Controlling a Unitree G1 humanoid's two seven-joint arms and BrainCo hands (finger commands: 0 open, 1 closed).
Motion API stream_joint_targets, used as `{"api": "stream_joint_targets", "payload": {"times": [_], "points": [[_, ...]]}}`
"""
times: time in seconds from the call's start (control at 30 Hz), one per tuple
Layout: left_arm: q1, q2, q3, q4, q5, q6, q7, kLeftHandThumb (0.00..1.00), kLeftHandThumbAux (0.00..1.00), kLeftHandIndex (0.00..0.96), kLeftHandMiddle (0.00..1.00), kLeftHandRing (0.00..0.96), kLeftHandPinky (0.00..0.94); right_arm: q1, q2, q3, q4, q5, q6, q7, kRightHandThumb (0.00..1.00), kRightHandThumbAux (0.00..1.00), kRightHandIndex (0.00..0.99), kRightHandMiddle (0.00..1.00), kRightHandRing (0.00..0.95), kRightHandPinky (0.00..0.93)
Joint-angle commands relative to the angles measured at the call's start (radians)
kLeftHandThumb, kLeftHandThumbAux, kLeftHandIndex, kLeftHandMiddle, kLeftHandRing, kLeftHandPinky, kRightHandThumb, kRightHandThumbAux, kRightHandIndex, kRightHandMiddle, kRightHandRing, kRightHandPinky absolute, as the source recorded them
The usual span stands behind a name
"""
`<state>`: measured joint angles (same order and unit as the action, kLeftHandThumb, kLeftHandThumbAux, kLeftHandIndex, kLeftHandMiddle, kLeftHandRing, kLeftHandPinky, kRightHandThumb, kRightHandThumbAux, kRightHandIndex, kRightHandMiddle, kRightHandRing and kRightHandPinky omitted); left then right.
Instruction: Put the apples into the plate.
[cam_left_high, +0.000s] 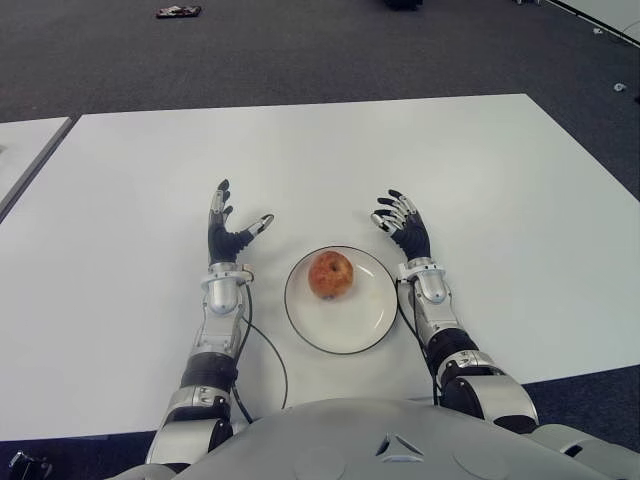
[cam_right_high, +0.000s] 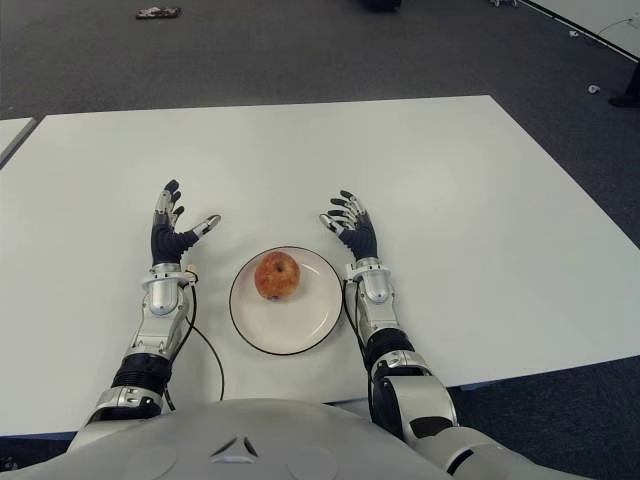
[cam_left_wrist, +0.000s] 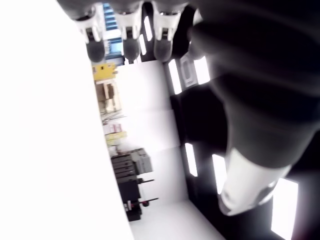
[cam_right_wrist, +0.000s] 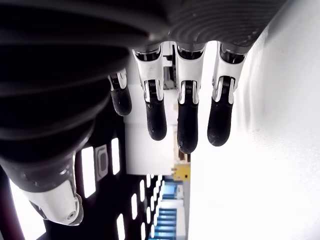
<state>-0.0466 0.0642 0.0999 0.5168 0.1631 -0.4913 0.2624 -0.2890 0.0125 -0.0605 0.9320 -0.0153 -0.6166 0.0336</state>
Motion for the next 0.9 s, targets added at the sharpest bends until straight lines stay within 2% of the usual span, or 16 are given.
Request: {"api": "stream_joint_targets", "payload": {"times": [0.03, 0.33, 0.5, 0.9], "points": [[0.001, 0.001, -0.003, 0.043, 0.009, -0.01, 0.02, 0.0, 0.452, 0.0, 0.0, 0.0, 0.0, 0.047, 0.007, 0.0, 0.041, 0.005, 0.039, 0.004, 0.218, 0.708, 0.144, 0.274, 0.327, 0.378], [-0.034, 0.004, -0.008, 0.222, 0.027, -0.133, 0.077, 0.0, 0.462, 0.0, 0.0, 0.0, 0.0, 0.047, 0.007, -0.003, 0.038, 0.005, 0.037, -0.002, 0.208, 0.705, 0.136, 0.271, 0.324, 0.366], [-0.047, 0.01, -0.012, 0.272, 0.028, -0.17, 0.089, 0.0, 0.463, 0.0, 0.0, 0.0, 0.0, 0.049, 0.005, -0.003, 0.035, 0.003, 0.034, -0.004, 0.207, 0.706, 0.133, 0.27, 0.32, 0.365], [-0.035, 0.014, -0.026, 0.296, 0.025, -0.147, 0.07, 0.0, 0.444, 0.0, 0.0, 0.0, 0.0, 0.056, 0.008, -0.003, 0.023, -0.003, 0.021, -0.026, 0.23, 0.703, 0.137, 0.259, 0.311, 0.359]]}}
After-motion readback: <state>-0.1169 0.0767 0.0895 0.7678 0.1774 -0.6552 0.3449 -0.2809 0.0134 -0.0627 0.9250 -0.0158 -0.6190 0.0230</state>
